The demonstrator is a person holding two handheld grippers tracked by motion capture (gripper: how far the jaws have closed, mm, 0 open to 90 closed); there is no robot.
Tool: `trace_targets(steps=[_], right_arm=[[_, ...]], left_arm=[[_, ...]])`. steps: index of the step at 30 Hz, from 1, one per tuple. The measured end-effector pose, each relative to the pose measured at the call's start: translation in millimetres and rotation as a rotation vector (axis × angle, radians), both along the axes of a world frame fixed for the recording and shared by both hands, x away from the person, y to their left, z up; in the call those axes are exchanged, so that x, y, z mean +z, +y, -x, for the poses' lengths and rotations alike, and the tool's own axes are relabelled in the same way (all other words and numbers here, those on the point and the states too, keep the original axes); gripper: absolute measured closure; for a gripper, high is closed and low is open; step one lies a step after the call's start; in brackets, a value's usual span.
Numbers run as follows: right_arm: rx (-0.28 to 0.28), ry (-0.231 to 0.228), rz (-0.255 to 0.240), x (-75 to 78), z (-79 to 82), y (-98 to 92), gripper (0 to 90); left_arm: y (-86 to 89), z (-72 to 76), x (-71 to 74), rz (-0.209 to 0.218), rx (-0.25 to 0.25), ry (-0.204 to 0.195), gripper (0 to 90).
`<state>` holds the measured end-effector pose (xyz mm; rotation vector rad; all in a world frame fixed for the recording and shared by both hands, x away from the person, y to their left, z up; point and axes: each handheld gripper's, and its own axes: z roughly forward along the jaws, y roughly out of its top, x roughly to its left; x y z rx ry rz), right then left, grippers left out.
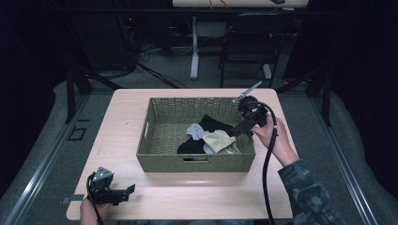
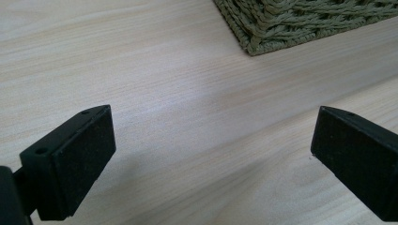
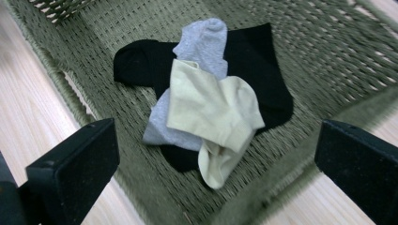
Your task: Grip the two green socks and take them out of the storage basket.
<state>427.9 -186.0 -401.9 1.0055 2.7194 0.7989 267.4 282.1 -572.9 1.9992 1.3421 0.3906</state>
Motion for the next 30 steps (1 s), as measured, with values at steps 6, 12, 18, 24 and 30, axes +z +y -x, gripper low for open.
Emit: trace_targets(steps=[6,12,18,24,30], right_arm=[[0.016,0.03,0.025,-11.5,-10.7,22.6,0.5],[0.033,0.064,0.071,-23.8,-21.2,38.7,0.9],[0.033,0.086,0.088,-37.6,-28.5,54.1,1.3],[0.044,0.112,0.132,-52.9,-35.8,71.9,6.8],[0.055,0.141,0.181,-68.3,-40.3,86.5,16.6]], left_arm=[[0.2,-0.1,0.1,-0.001,-0.002,0.002,0.1],[1.1,0.0,-0.5,0.005,0.005,0.003,0.1],[0.7,-0.1,-0.3,0.005,0.003,0.002,0.1],[1.3,-0.2,-0.6,0.006,0.001,0.002,0.1],[1.0,0.0,-0.5,0.01,-0.001,0.003,0.1]])
